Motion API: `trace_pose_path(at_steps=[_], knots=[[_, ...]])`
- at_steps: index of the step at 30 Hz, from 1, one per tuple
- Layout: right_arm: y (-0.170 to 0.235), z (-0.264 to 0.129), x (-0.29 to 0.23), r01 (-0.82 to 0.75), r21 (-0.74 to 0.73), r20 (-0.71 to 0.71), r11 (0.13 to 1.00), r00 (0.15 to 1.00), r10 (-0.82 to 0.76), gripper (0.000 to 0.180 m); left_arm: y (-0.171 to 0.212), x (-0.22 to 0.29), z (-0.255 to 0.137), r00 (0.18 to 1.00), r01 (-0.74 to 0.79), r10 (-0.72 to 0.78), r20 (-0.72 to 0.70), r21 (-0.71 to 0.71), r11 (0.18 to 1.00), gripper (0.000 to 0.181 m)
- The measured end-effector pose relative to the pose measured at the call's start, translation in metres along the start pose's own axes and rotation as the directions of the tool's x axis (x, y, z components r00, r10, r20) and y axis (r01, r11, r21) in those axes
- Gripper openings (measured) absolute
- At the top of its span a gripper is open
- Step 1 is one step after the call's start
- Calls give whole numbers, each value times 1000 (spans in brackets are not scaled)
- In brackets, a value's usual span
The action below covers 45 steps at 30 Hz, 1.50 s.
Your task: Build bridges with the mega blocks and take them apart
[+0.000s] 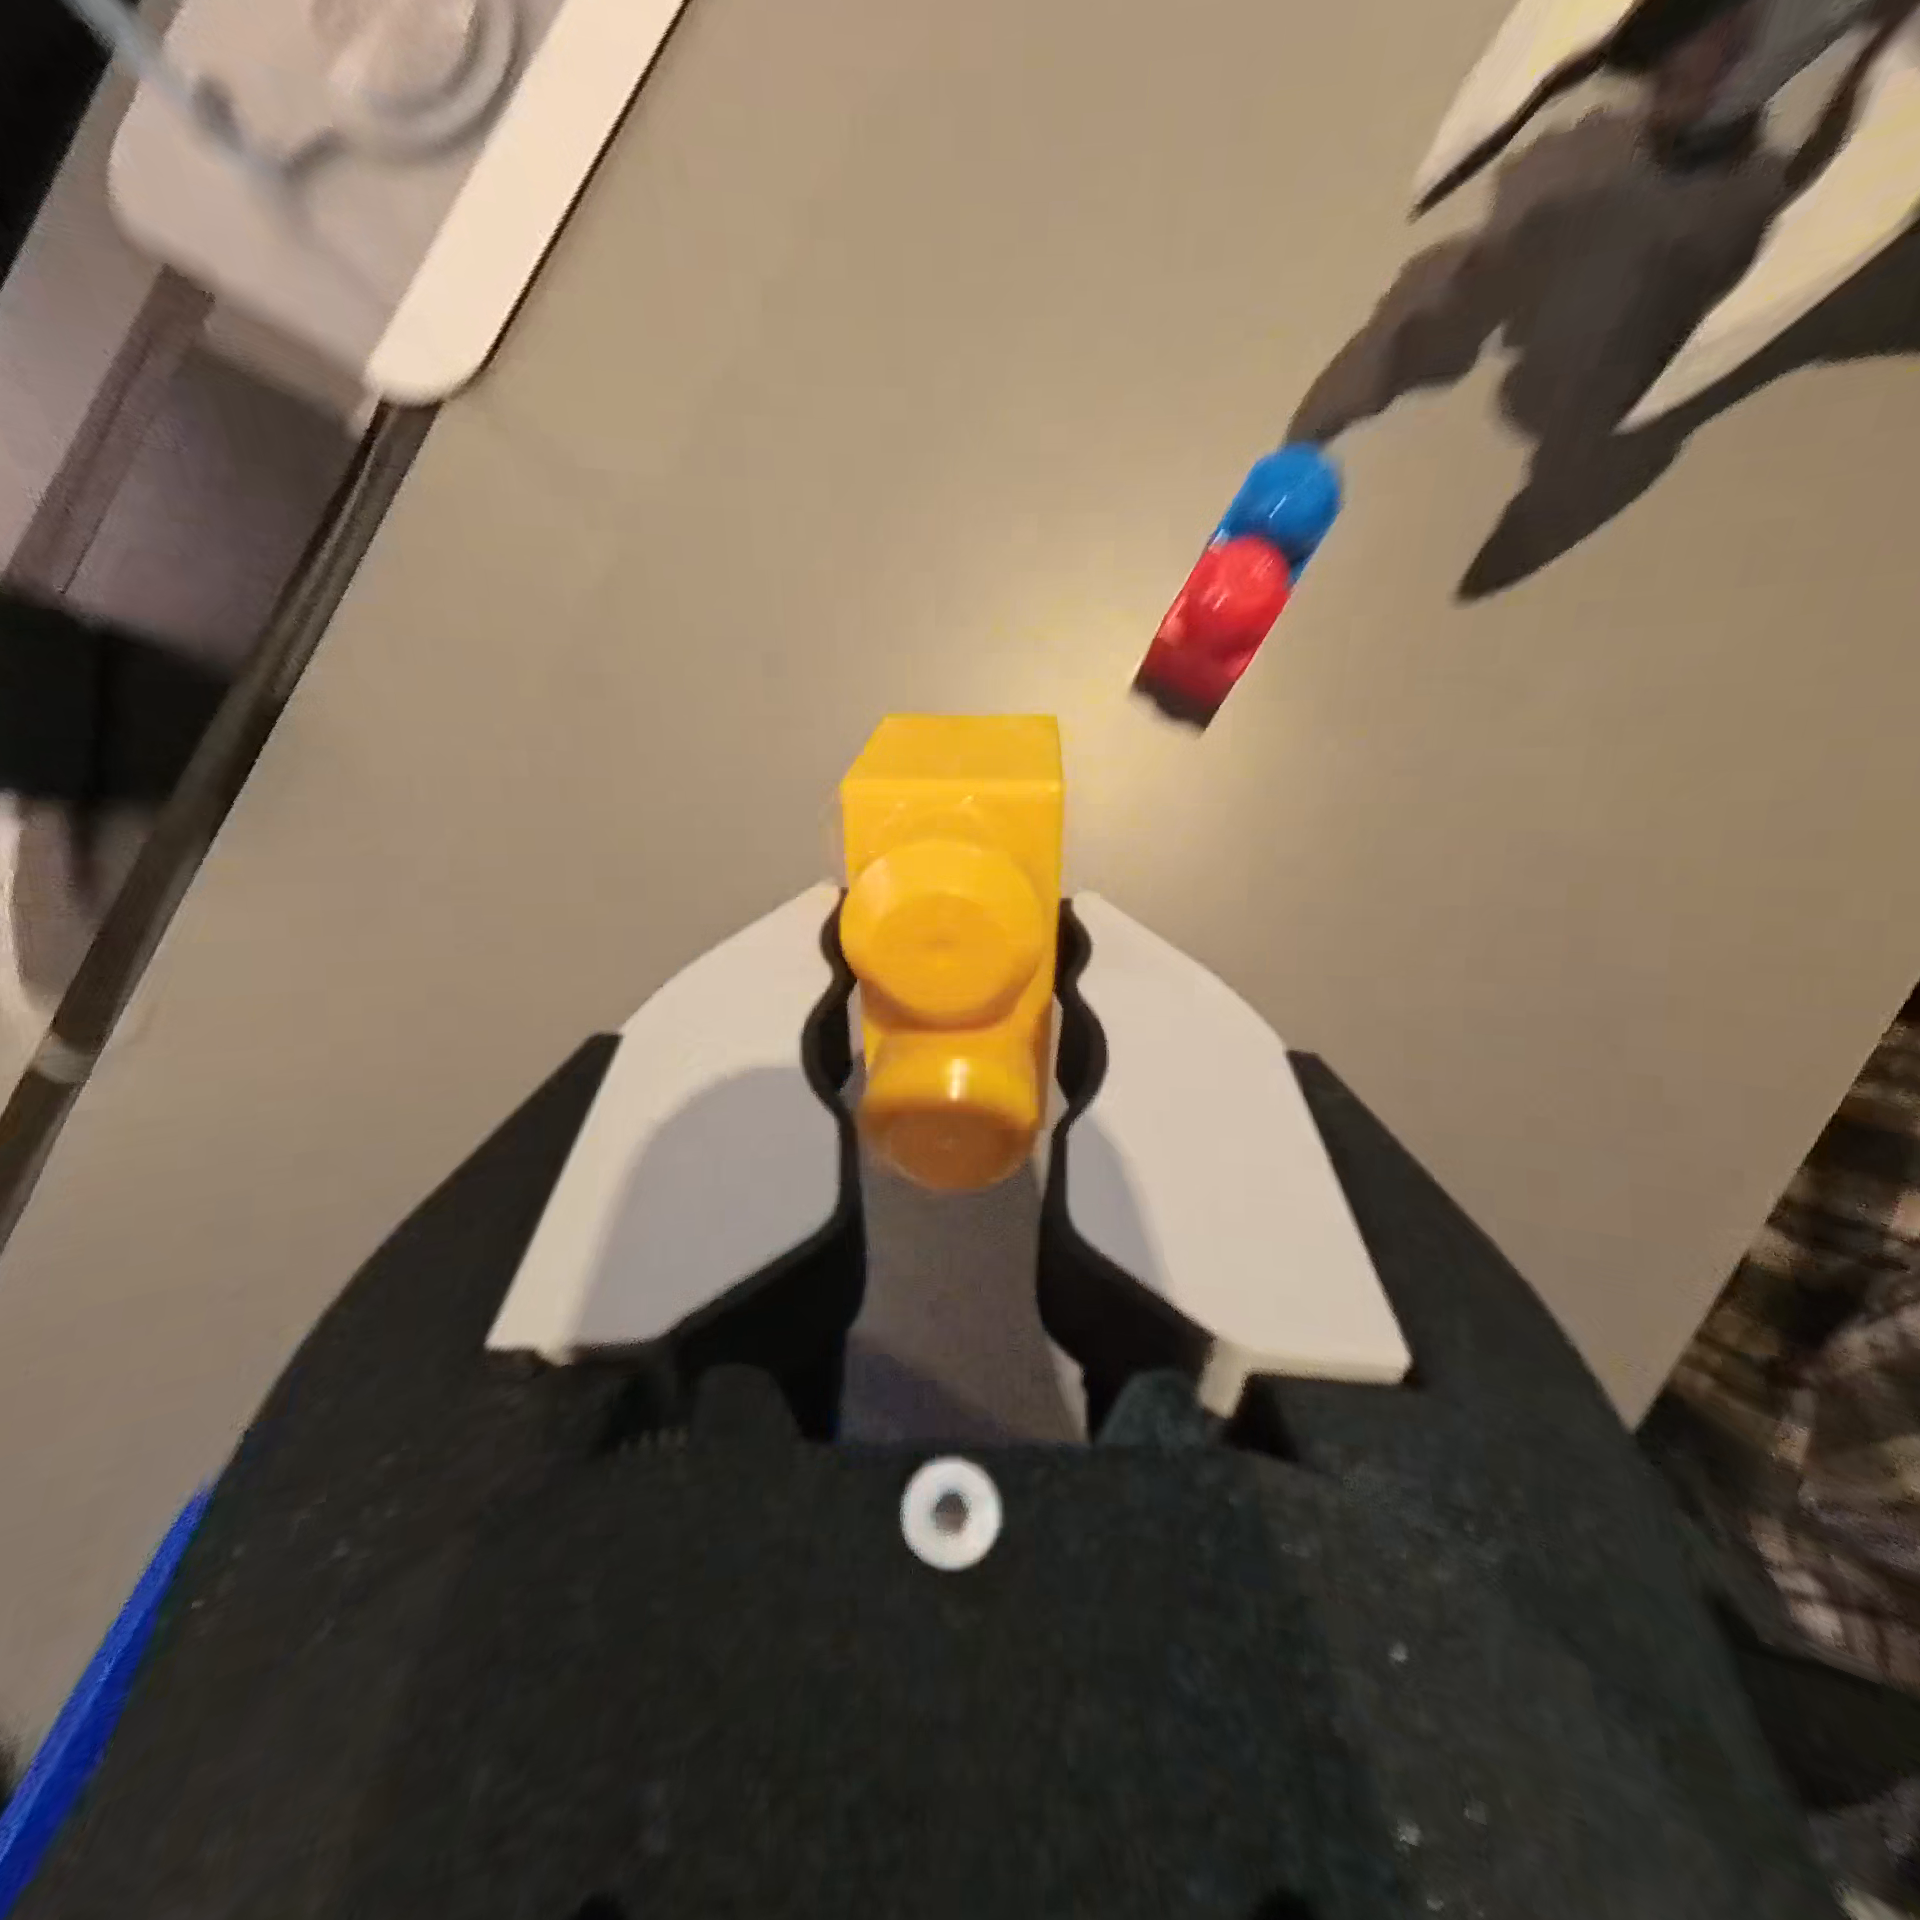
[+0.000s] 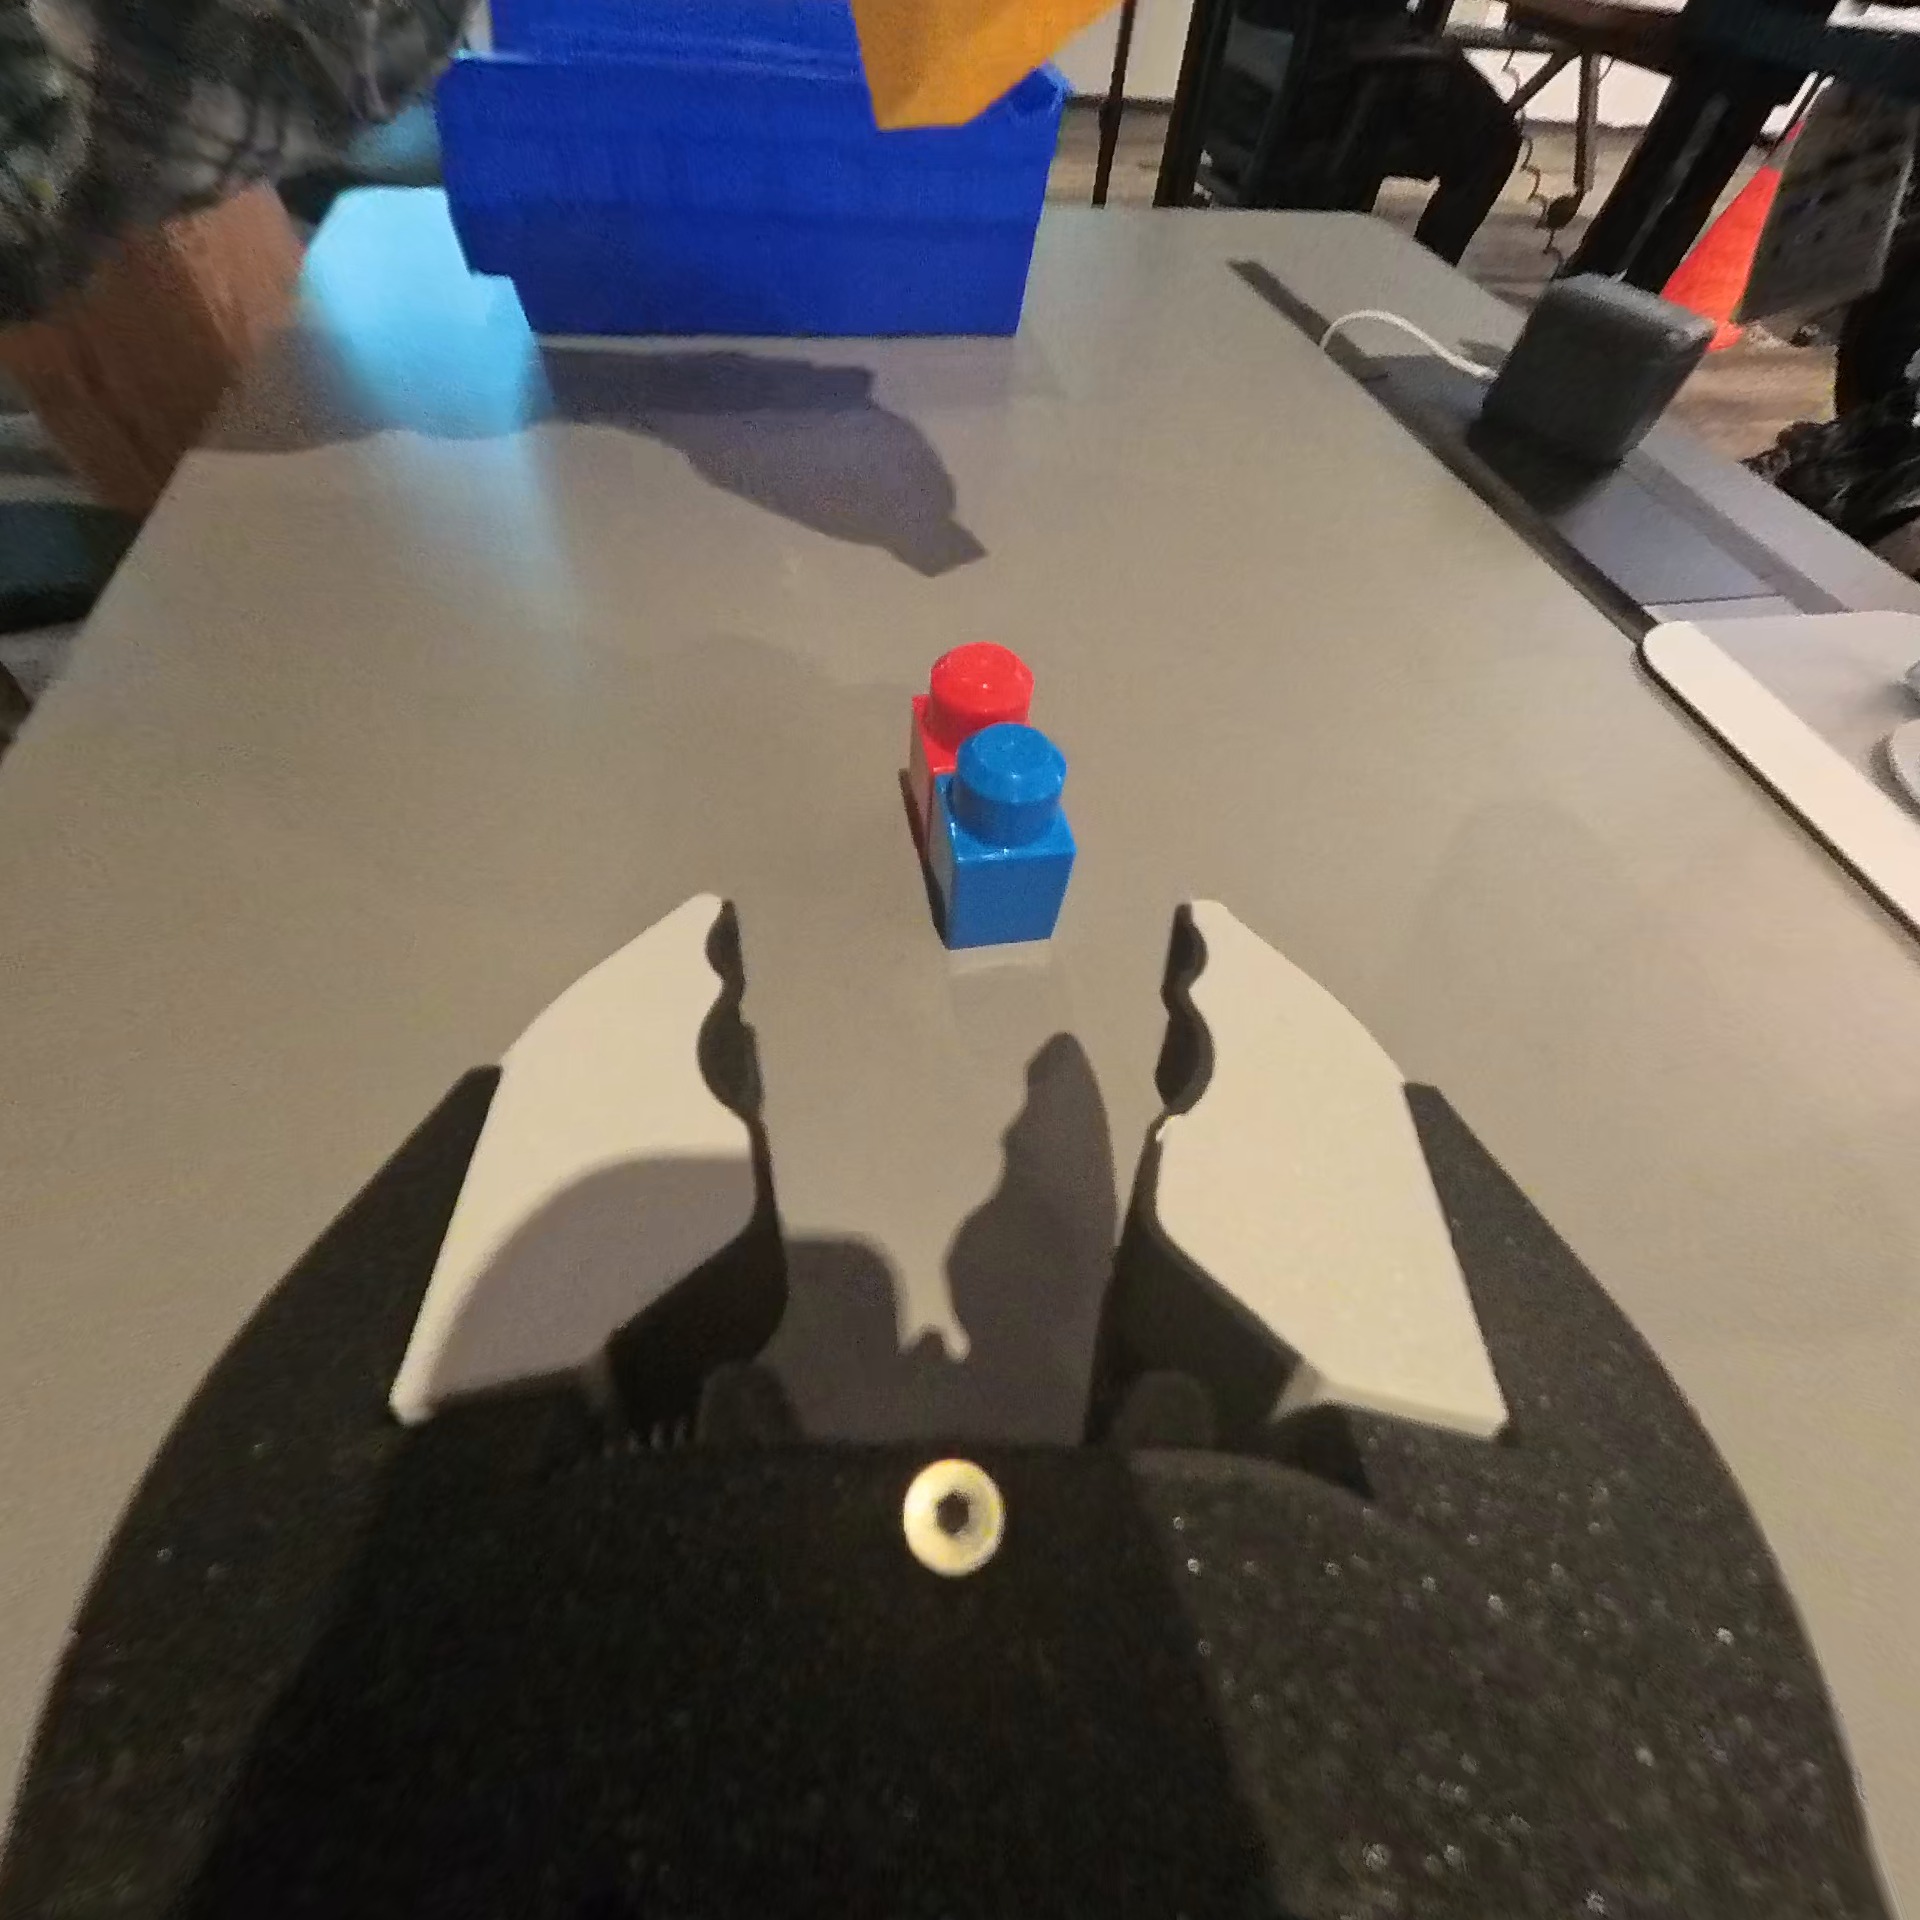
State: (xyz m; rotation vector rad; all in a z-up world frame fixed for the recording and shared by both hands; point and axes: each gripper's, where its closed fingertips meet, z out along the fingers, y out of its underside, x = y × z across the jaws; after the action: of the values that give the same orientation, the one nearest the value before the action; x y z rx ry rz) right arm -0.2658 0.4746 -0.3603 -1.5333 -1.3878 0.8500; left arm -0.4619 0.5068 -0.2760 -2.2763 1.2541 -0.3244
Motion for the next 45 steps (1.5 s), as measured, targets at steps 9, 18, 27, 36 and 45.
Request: trace_pose_path(at_steps=[9, 18, 27, 36, 45], knots=[[-9, 2, 15, -6, 18, -49, 1000, 999, 7, 82, -45, 33, 55, 981, -23, 56, -184, 179, 984, 37], [9, 6, 14, -14, -12, -46, 1000, 999, 14, 81, -33, 33, 67, 986, -111, 115, -122, 39, 993, 37], [13, 0, 14, 8, -40, -39, 999, 999, -9, 81, -68, 20, 107, 941, -307, 274, -199, -157, 939, 37], [23, -15, 26, -23, -43, -65, 999, 998, 20, 80, -68, 20, 186, 897, -413, 324, -301, -307, 857, 37], [24, -19, 28, -27, -44, -65, 999, 998, 24, 80, -62, 23, 206, 884, -421, 301, -358, -329, 845, 37]])
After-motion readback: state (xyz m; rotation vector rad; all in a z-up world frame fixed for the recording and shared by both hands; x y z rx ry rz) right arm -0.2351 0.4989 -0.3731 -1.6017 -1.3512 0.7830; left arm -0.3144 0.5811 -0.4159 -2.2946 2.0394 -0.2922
